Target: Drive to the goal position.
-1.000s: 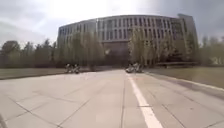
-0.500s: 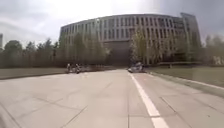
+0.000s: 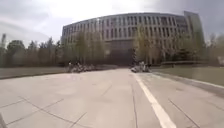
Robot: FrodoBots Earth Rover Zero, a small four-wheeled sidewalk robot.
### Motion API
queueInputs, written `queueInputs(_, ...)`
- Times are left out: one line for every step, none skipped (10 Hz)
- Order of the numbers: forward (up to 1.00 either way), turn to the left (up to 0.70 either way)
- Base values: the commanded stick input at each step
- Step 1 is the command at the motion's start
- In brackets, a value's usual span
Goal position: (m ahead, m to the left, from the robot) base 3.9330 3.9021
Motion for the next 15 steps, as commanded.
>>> queueInputs(0.70,0.07)
queueInputs(0.70,0.07)
queueInputs(0.70,0.08)
queueInputs(0.70,0.07)
queueInputs(0.70,0.06)
queueInputs(0.70,0.05)
queueInputs(0.70,0.05)
queueInputs(0.70,0.04)
queueInputs(0.70,0.04)
queueInputs(0.70,0.04)
queueInputs(0.70,0.04)
queueInputs(0.70,0.04)
queueInputs(0.70,0.04)
queueInputs(0.70,0.04)
queueInputs(0.70,0.04)
